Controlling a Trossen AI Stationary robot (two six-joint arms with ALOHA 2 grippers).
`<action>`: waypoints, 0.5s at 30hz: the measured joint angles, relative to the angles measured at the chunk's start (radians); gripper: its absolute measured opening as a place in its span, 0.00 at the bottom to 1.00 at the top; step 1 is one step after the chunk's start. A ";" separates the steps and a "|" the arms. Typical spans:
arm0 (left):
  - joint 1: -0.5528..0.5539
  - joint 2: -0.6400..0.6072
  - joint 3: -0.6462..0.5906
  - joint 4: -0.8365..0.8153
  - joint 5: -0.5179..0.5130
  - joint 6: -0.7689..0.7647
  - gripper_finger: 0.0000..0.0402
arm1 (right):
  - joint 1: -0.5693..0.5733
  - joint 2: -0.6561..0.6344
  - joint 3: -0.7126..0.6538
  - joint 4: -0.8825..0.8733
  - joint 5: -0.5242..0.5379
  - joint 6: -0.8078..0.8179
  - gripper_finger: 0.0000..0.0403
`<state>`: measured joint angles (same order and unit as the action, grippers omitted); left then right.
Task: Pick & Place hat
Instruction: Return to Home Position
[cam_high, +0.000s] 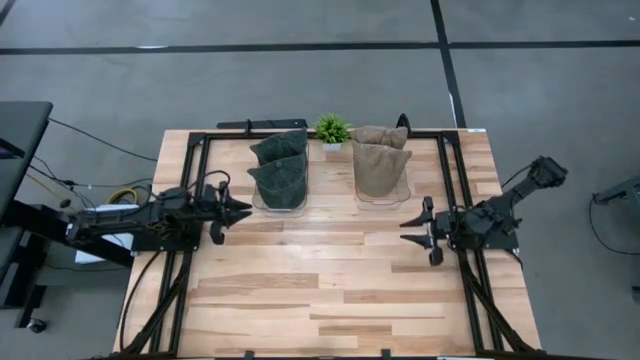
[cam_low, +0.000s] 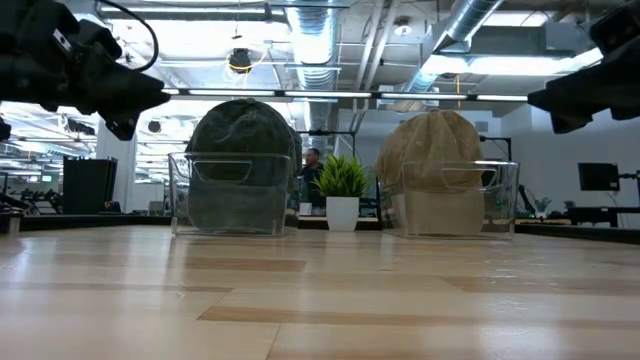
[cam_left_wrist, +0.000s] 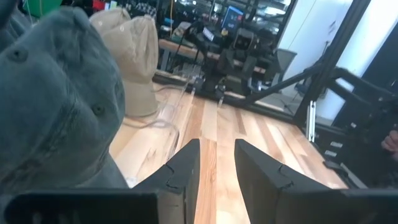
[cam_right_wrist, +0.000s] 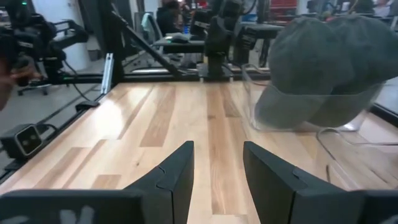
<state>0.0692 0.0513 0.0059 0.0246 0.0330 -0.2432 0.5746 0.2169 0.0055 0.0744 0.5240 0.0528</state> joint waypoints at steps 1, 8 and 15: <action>0.000 0.012 0.000 0.000 0.000 0.000 0.24 | -0.006 0.000 0.000 0.000 0.000 0.000 0.32; 0.000 0.090 0.000 0.001 0.000 0.003 0.24 | -0.028 0.000 0.000 0.000 0.000 0.000 0.32; 0.000 0.154 0.000 0.002 0.000 0.003 0.24 | -0.027 0.000 0.000 0.000 -0.001 0.070 0.32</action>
<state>0.0692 0.2051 0.0059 0.0268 0.0334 -0.2405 0.5476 0.2169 0.0051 0.0746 0.5229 0.1230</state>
